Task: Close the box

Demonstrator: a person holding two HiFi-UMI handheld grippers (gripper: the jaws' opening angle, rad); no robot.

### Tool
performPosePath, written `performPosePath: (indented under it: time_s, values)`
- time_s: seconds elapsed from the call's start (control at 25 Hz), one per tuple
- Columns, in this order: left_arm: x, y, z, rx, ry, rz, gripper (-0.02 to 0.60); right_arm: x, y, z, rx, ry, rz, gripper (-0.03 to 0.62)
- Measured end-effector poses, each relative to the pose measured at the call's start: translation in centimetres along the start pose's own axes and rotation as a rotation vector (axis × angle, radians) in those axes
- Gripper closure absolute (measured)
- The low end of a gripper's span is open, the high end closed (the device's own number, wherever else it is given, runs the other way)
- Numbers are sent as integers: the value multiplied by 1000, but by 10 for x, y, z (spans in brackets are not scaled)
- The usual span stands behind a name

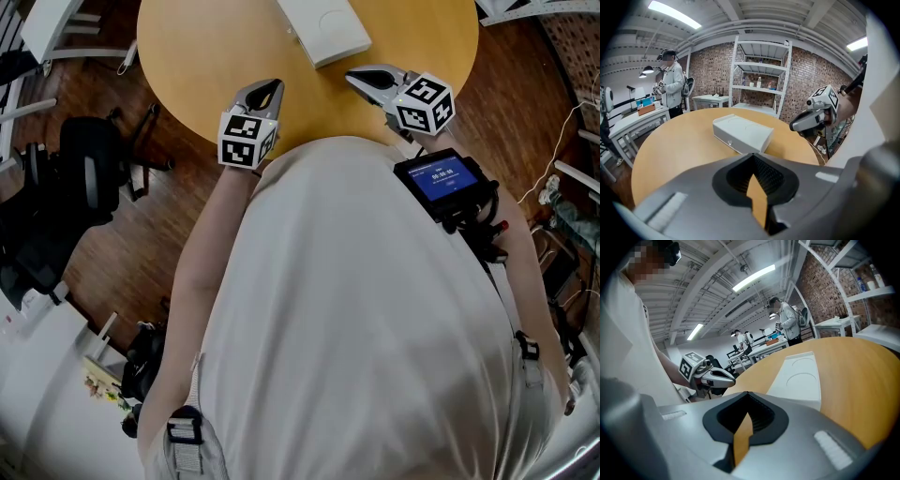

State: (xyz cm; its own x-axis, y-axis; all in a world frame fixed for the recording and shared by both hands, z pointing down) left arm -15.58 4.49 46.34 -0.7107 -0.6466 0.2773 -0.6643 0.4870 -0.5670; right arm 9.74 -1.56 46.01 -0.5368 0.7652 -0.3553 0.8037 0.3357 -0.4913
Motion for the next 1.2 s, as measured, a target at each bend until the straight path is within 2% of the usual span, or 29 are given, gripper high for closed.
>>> performPosePath:
  time_s: [1.2]
  values:
    - [-8,-3,-4,-20,3,-15,580,13,7,-6,4,30,-11,594]
Point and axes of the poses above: the fingertips, and each gripper's own axes: y backward along the fingers, x to its left, z out of its top, the point moved 10 cm from there along y, backward along the fingers, and after that the axes turned 13 degrees about -z, right-handed, at the moved point
